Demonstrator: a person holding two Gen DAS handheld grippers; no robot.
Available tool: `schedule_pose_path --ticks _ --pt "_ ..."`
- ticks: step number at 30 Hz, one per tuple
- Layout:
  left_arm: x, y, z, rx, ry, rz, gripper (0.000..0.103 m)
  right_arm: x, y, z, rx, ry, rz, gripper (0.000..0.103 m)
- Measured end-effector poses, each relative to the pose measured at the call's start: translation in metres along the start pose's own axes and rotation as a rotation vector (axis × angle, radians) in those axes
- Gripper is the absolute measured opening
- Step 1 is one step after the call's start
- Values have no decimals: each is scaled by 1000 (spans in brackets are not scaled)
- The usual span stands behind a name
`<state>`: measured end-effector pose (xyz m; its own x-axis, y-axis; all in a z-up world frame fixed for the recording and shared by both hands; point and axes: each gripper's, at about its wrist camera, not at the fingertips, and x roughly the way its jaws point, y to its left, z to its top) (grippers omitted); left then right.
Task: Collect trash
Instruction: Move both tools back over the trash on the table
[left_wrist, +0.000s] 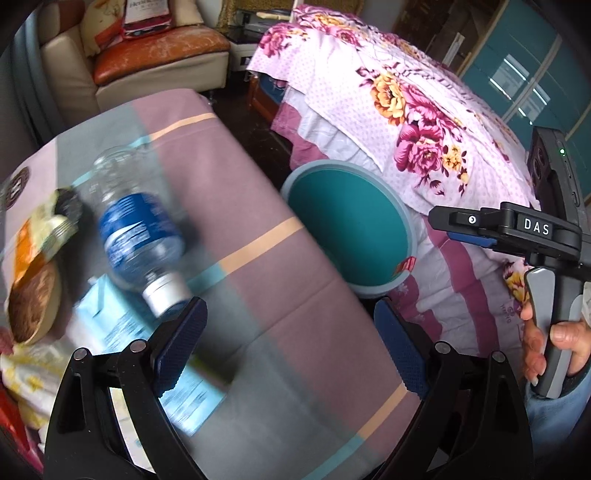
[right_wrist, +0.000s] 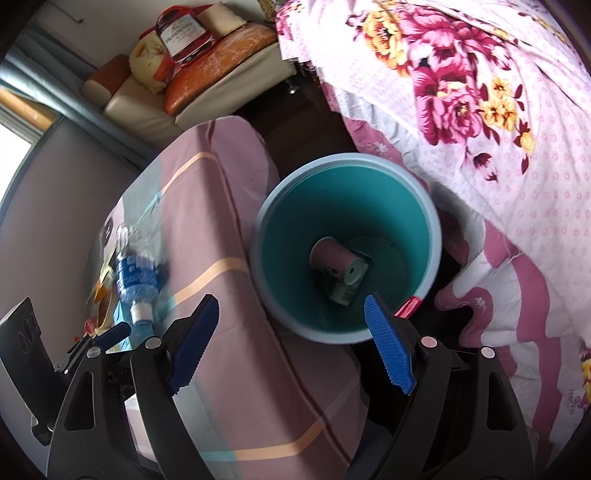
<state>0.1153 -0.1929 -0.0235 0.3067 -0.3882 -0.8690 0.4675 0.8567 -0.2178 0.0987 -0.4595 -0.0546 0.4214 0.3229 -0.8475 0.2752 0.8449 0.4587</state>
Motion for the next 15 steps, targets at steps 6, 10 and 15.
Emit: schedule_pose_path --ticks 6,10,15 --pt "-30 31 -25 -15 -29 38 92 -4 37 -16 -69 11 2 77" --pt "-45 57 -46 -29 -36 76 92 -2 69 -26 -142 38 6 77" --pt "-62 93 -75 -42 -32 117 92 11 110 -39 -238 107 15 77"
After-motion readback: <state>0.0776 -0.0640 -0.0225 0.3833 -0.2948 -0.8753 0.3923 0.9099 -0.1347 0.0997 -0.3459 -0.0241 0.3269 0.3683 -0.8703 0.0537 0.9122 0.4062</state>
